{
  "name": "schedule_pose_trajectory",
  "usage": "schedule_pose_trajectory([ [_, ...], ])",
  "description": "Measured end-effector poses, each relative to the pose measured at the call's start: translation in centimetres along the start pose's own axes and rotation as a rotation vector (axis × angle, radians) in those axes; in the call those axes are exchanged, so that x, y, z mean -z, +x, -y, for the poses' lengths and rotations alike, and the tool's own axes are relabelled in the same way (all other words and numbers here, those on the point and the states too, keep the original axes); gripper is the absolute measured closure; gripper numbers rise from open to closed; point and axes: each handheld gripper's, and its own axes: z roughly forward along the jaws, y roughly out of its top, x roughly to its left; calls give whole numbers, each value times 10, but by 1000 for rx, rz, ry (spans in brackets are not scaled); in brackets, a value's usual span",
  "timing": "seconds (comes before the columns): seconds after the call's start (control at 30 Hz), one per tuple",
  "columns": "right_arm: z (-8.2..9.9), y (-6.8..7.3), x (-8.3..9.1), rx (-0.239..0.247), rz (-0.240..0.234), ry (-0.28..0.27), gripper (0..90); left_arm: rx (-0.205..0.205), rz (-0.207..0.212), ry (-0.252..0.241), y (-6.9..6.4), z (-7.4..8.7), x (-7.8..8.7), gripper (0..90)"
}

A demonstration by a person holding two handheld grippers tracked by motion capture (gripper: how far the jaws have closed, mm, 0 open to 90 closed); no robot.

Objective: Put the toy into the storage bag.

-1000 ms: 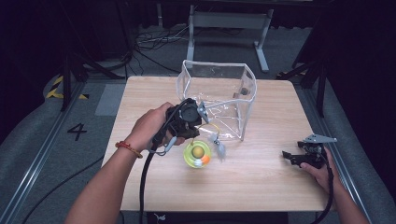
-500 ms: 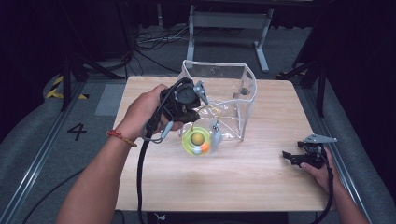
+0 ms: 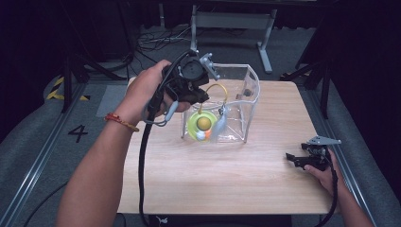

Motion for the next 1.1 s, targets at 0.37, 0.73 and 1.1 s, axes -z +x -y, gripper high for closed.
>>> schedule_pose_trajectory([
  [0.37,0,0,0,0,0,0,122,18,-80,1,23,-19,17,883],
  [0.73,0,0,0,1,0,0,122,84,-84,-43,58,-33,2,883],
  [1.1,0,0,0,3,-2,0,122,112,-71,-55,91,-54,-25,883],
])
